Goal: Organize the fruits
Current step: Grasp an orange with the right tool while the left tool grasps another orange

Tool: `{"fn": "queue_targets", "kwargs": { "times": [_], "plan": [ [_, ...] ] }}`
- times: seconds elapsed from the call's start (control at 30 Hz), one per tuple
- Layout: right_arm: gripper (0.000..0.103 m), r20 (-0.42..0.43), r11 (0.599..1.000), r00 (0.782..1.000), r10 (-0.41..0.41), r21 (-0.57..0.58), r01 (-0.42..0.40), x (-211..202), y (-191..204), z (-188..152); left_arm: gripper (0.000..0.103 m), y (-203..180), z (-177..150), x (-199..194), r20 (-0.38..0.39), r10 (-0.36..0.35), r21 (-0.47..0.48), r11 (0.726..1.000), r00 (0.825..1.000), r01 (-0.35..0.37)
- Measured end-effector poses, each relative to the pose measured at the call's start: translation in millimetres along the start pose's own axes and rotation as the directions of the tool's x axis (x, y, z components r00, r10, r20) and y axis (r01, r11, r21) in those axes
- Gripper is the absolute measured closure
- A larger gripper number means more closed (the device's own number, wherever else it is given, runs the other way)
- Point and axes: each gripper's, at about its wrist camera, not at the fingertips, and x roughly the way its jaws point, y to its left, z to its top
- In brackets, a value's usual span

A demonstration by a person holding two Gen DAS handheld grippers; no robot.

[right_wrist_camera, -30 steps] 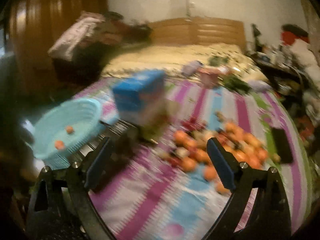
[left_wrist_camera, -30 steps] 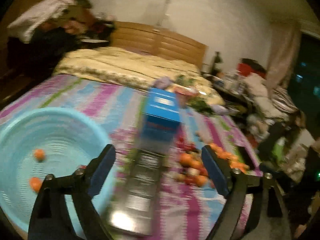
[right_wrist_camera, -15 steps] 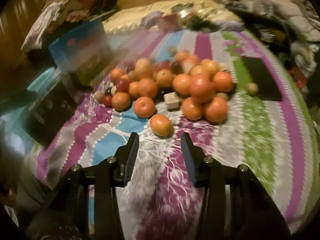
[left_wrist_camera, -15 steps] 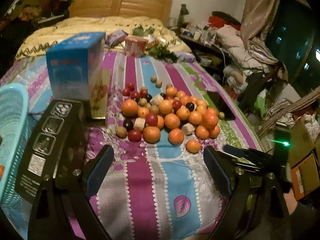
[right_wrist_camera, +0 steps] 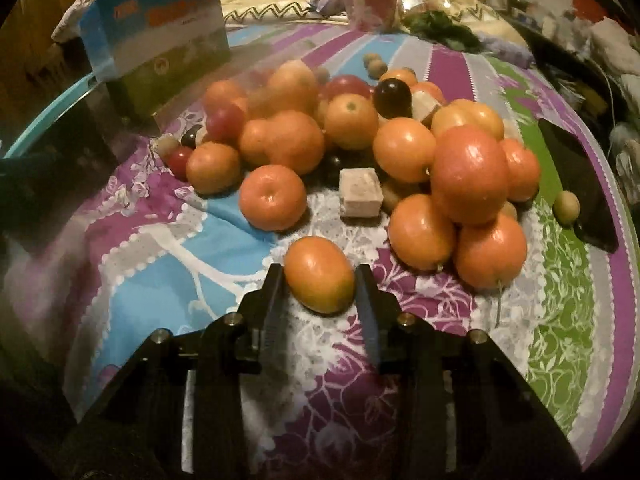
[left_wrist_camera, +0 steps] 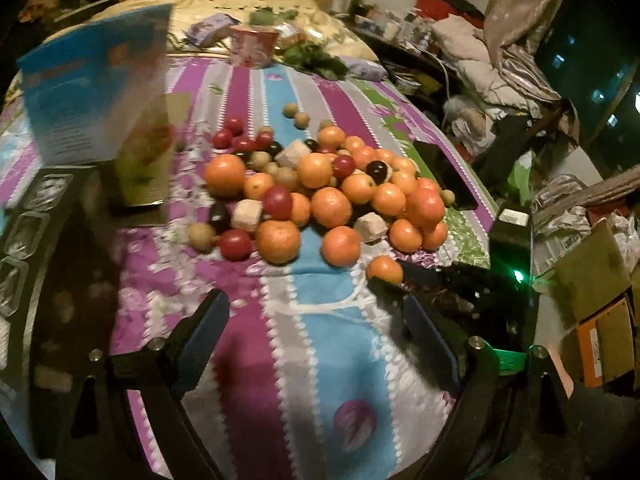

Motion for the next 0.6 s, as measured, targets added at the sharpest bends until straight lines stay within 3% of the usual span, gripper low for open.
{"fn": "queue_targets", "kwargs": {
  "times": [0.07,0.23,0.37,0.6],
  "plan": [
    [0.067,0.011,0.999,1.000,0.005,0.037,-0.006,-9.5,-4.0,-3.5,0.024,-6.2,5.0,15.7,-0.017,-0.026,0.015,1.000,1.000,0.026],
    [0.067,0.025,0.977,0.999,0.023,0.212,-0.028,-36.5,-31.5,-19.2,0.034,-22.5,13.5,58.9,-0.050,-0.076,0.068,0.995,0.996,0.080],
    [0.067,0.033,0.962,0.999,0.042,0.269,-0.050,-49.8,-40.5,-27.9,0.046,-28.5,15.1,87.8,-0.083,-0.051,0.091,0.994,0.995,0.059],
    [0.067,0.056,0.955,0.997,0.055,0.289,-0.068,-51.5,-43.2,-23.2,0.047,-34.3,12.8,105.0,-0.082,-0.001,0.123,0.992,0.997,0.012]
  ]
}}
